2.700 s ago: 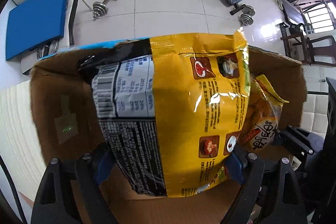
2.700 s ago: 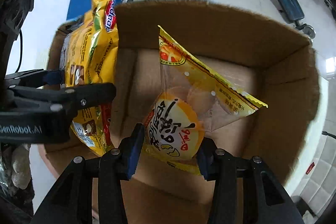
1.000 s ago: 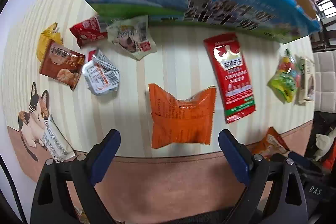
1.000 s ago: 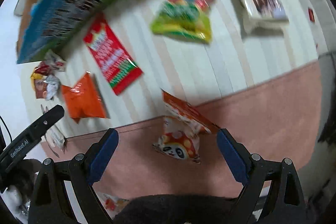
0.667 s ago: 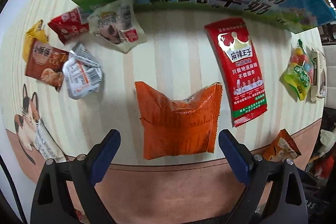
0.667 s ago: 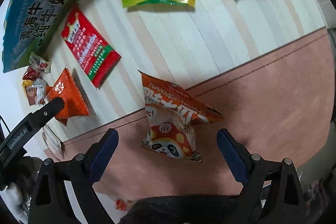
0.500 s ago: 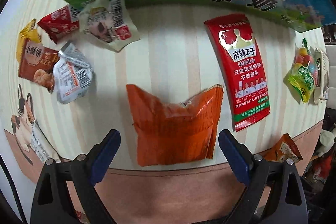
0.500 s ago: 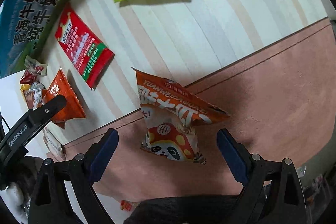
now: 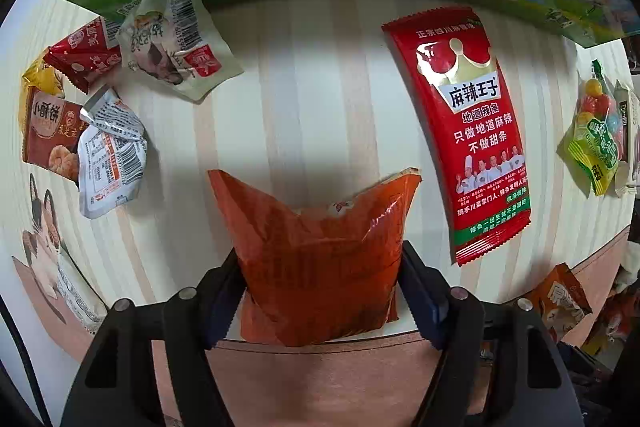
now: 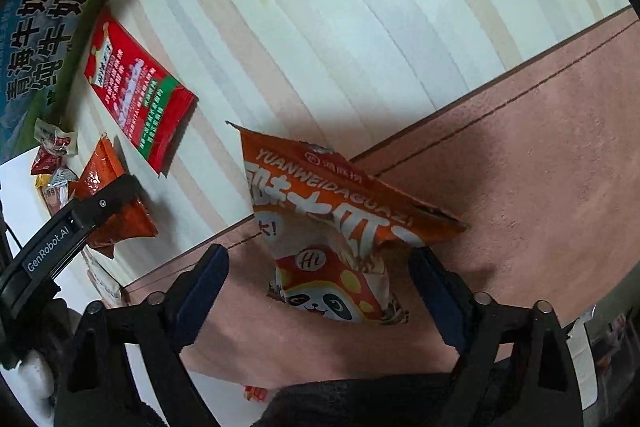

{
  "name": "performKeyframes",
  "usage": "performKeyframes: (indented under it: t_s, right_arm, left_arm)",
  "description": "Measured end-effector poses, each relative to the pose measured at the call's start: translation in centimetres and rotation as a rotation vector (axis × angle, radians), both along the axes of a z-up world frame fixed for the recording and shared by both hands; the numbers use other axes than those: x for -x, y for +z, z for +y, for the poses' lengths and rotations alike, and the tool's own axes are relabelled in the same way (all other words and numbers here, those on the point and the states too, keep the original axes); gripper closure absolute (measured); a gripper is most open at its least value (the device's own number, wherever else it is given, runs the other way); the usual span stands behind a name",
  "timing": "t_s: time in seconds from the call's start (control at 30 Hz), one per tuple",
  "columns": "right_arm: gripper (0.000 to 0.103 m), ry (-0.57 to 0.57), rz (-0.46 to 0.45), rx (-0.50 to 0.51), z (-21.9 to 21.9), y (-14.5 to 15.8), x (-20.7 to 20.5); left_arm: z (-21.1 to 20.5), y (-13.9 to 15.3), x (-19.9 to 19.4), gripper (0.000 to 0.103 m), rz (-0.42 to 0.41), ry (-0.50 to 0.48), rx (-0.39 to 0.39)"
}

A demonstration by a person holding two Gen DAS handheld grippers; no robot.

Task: Organize snacks
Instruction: 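Grasp the orange chip bag with the left tool while the right tool grasps the panda-print bag, then lower both bags into the box and open both tools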

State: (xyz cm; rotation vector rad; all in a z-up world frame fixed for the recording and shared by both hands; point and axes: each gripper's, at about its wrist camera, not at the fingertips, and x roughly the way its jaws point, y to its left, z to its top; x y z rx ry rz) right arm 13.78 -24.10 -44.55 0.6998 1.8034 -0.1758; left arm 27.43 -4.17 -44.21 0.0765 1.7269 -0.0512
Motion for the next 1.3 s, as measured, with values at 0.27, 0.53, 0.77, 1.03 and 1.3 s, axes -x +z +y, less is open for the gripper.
performKeyframes:
  t_s: [0.27, 0.53, 0.77, 1.03, 1.3]
  right_arm:
    - [0.023, -0.015, 0.013, 0.033, -0.7, 0.3, 0.2]
    - [0.056, -0.014, -0.022, 0.052, -2.7, 1.5, 0.3]
    - [0.059, 0.018, -0.053, 0.04, -2.4, 2.8, 1.0]
    - [0.061, 0.09, -0.161, -0.026, -2.2, 8.1, -0.5]
    - [0.061, 0.209, -0.386, -0.069, -2.1, 19.7, -8.0]
  left_arm:
    - [0.3, 0.2, 0.3, 0.039, -0.015, 0.011, 0.001]
    - [0.6, 1.9, 1.8, 0.041, -0.025, 0.019, 0.001]
    - [0.5, 3.5, 3.9, 0.041, -0.047, 0.018, 0.015]
    - [1.1, 9.0, 4.8, 0.041, -0.116, 0.02, 0.075]
    - [1.2, 19.3, 0.2, 0.041, -0.268, 0.023, 0.18]
